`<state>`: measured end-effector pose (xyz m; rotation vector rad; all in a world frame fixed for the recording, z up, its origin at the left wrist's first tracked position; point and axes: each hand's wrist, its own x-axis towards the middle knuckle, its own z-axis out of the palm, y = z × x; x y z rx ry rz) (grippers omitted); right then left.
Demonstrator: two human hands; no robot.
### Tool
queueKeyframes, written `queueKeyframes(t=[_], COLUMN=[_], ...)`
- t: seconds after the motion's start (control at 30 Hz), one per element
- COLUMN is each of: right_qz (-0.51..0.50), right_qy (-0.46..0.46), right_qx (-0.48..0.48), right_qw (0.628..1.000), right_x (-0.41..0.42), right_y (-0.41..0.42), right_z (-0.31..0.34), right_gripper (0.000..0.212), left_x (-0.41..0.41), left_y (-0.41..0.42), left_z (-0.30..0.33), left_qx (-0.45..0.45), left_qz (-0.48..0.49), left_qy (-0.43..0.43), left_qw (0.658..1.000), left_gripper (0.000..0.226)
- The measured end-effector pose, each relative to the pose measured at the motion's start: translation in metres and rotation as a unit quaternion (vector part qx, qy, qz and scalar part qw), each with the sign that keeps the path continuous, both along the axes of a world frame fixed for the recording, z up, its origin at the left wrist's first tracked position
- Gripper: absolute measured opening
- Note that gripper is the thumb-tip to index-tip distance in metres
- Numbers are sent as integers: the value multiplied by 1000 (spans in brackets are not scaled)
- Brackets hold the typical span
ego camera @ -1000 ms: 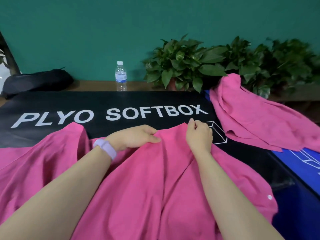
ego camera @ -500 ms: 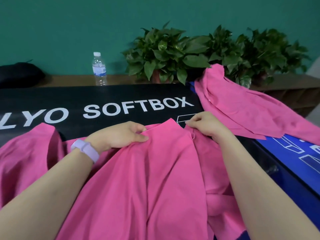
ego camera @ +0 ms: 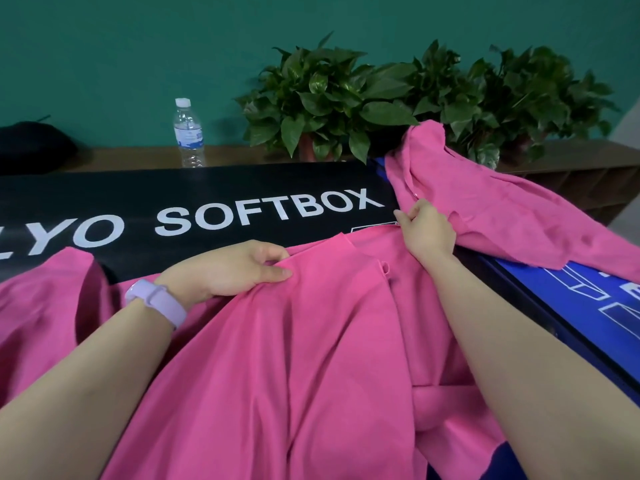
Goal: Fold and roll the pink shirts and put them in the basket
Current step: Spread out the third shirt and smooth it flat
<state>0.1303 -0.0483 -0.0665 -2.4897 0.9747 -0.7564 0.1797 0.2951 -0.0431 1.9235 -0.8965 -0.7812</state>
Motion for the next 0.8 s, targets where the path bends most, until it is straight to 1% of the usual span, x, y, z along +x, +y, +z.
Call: queueKeyframes(t=[0.07,0.1,0.17,0.2,0.23,0.27,0.3,0.33,0.4,0.47,0.5,0.53,0.57,0.6,0.63,0.67,0.7,0.73,0.8], right_qz=[11,22,66,100,132,160,179,189,182,177,191,204,211,212,213,215,222,225,233], right_qy=[0,-5,-33,-52,-56,-43,-14,16,50,31,5,-12,-9,22,70,120,149,156,121], right_qx=[-8,8,77,117,137,133,106,67,-51,-173,-192,-161,-99,-40,-5,-11,-28,-35,-6], right_qw=[1000,1000,994,987,980,977,978,980,981,968,963,965,972,976,975,969,963,961,965], right_x=[0,1,1,0,-1,-3,-6,-8,-11,-12,-12,-13,-13,-13,-15,-18,-22,-25,-29], right_y=[-1,-2,-7,-9,-10,-11,-11,-12,-6,17,35,56,74,89,100,108,114,117,117], right_z=[-2,-1,2,3,3,4,4,4,9,20,26,32,36,36,34,30,26,24,22], right_gripper=[36,39,40,37,30,22,18,19,25,27,25,28,39,51,58,56,47,38,31], left_x=[1,1,1,1,1,1,1,1,1,0,0,0,0,-1,-2,-3,-3,-4,-4], left_y=[-1,-1,-1,-1,0,0,0,0,-1,0,0,0,1,1,2,3,3,4,5], left_z=[0,0,0,0,0,0,0,0,1,3,4,5,5,6,6,7,7,7,9], left_qx=[0,-1,-2,0,2,3,3,3,3,1,-4,-11,-20,-28,-34,-39,-41,-41,-41], left_qz=[-3,-3,-3,-3,-3,-3,-3,-3,-4,-7,-6,-4,-1,1,1,2,4,5,4], left_qy=[-1,2,7,8,8,8,8,8,4,7,15,27,39,50,59,67,76,82,87], left_qw=[1000,1000,1000,1000,1000,1000,1000,1000,1000,1000,1000,1000,999,998,998,997,996,996,995], left_gripper=[14,14,15,15,15,15,15,15,16,16,16,17,17,18,19,20,22,23,23])
